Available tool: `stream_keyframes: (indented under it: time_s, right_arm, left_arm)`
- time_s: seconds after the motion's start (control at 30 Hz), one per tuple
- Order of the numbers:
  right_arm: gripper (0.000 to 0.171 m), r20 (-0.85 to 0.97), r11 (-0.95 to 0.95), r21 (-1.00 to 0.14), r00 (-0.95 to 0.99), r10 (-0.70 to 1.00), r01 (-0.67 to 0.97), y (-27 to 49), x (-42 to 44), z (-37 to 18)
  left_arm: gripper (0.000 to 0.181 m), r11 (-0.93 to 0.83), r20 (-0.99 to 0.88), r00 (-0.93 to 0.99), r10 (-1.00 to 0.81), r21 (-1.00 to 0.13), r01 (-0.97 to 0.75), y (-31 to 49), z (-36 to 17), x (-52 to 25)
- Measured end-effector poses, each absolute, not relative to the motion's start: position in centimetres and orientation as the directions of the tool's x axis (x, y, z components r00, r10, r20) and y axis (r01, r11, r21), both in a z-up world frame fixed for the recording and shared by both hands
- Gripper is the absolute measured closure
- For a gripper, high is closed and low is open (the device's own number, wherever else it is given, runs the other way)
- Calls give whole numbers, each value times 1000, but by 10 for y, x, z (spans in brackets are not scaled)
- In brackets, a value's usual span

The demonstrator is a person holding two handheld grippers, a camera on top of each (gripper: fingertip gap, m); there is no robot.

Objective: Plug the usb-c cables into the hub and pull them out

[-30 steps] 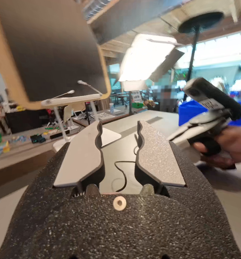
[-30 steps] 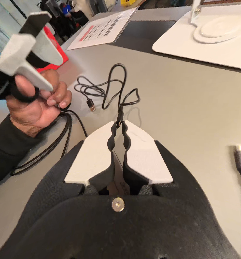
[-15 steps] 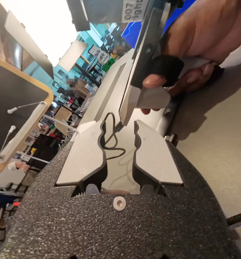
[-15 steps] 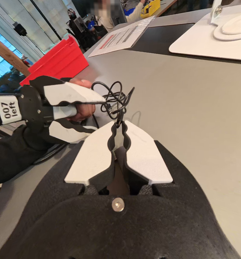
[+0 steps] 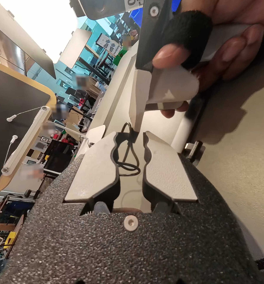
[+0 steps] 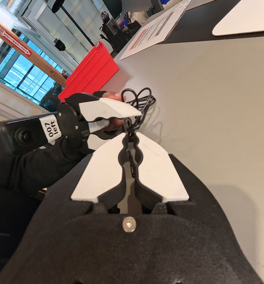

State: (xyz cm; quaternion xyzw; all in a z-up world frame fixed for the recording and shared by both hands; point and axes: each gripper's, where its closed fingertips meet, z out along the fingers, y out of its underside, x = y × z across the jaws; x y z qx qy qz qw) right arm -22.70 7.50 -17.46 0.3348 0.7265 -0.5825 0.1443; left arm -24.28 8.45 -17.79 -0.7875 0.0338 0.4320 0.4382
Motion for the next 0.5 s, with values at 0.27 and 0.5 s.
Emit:
stream_keyframes:
  time_s: [0.27, 0.5]
  right_arm:
    - [165, -616, 91, -741, -727, 305, 666, 71, -225, -175]
    - [161, -587, 100, -757, -739, 330, 646, 71, -227, -175]
  left_arm:
    - [162, -631, -708, 631, 317, -654, -416, 84, -180, -244]
    - [167, -643, -687, 655, 315, -662, -384, 82, -183, -245]
